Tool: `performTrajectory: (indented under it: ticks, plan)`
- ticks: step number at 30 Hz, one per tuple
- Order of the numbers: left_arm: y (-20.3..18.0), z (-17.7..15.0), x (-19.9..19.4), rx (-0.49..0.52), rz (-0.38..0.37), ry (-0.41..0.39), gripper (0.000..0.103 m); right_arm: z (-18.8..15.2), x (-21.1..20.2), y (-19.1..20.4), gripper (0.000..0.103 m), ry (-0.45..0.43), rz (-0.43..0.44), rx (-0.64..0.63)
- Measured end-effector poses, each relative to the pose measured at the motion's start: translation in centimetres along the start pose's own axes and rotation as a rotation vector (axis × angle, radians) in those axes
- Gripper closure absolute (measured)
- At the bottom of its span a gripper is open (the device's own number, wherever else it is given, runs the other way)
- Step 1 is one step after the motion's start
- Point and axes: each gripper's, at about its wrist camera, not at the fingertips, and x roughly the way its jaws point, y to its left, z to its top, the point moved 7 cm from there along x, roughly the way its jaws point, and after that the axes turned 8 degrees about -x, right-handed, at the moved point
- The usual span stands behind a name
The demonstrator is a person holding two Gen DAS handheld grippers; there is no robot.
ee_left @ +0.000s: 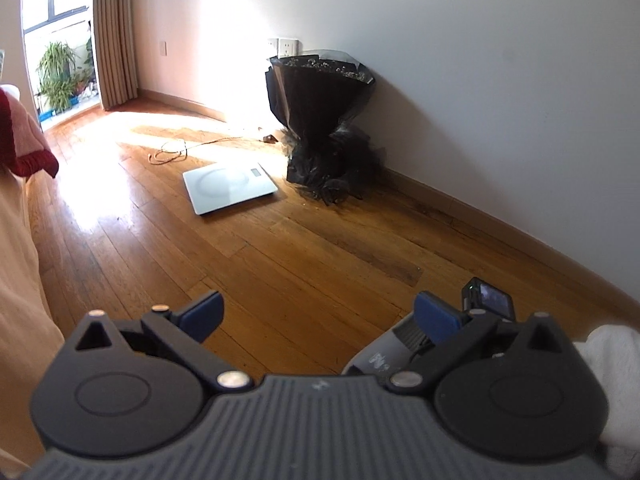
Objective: Organize scattered shoes
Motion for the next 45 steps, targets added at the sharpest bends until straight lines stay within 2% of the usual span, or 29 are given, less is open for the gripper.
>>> performTrajectory:
  ticks: [3,7,12,15,18,23,25,26,27,28,29,30,32,34,36,38,40,42,43,45]
  plan:
    - [0.7,0.2,0.2,0.015,0.037,-0.017,0.001,4.0,-3.7,-0.8,0.089,-0.088,0.023,0.01]
    - [0.7,0.6,1.1,0.062,0.052,-0.022,0.001,10.1,-7.4,-3.5,0.09,-0.184,-0.042,0.049]
    - [0.4,0.5,1.7,0.115,0.047,0.0,0.001,15.9,-8.9,-7.6,0.09,-0.256,-0.07,0.156]
    - [0.4,0.4,2.1,0.129,0.038,0.012,0.001,17.9,-8.2,-9.9,0.09,-0.255,-0.066,0.206]
    - [0.6,0.4,2.9,0.137,0.048,0.031,0.001,18.7,-6.7,-11.8,0.09,-0.218,-0.072,0.253]
    - [1.1,-0.1,3.3,0.143,0.076,0.054,0.001,19.6,-7.1,-11.8,0.091,-0.28,-0.074,0.292]
    - [0.9,0.0,3.2,0.149,0.067,0.054,0.001,20.2,-8.7,-11.8,0.097,-0.362,-0.066,0.283]
    - [0.8,0.0,3.1,0.155,0.057,0.052,0.001,20.4,-9.7,-11.8,0.091,-0.401,-0.057,0.276]
    - [0.5,0.1,3.2,0.161,0.05,0.052,0.001,20.3,-10.6,-11.7,0.079,-0.431,-0.038,0.271]
    - [0.3,0.2,3.2,0.168,0.043,0.052,0.001,20.2,-11.5,-11.7,0.044,-0.46,-0.018,0.266]
    - [0.1,0.1,3.1,0.177,0.036,0.052,0.001,19.7,-12.6,-11.8,0.024,-0.492,-0.007,0.277]
    - [0.0,0.2,3.2,0.185,0.033,0.052,0.001,18.7,-14.0,-12.2,0.021,-0.525,-0.009,0.313]
    - [-0.3,0.2,3.4,0.202,0.033,0.053,0.001,16.7,-15.2,-11.6,0.02,-0.525,0.011,0.32]
    - [-0.3,0.1,3.6,0.213,0.048,0.056,0.001,13.1,-16.6,-10.9,0.02,-0.473,0.037,0.25]
    - [-0.3,-0.1,3.9,0.228,0.059,0.06,0.001,7.3,-17.4,-10.3,0.02,-0.376,0.009,0.127]
    - [-0.8,-0.5,4.3,0.245,0.038,0.079,0.001,0.2,-17.5,-10.3,0.02,-0.262,-0.011,0.037]
    - [-1.8,-1.1,4.5,0.265,-0.003,0.096,0.001,-5.9,-16.7,-11.1,0.02,-0.151,-0.004,0.027]
    - [-3.8,-1.8,4.9,0.273,-0.12,0.126,0.001,-12.5,-15.2,-12.3,0.021,-0.043,0.031,0.077]
    - [-4.5,-1.9,5.0,0.279,-0.156,0.135,0.001,-15.2,-14.5,-12.7,0.021,-0.01,0.048,0.104]
    - [-7.1,-2.6,5.5,0.307,-0.256,0.155,0.001,-18.6,-13.8,-13.0,0.021,-0.015,0.089,0.175]
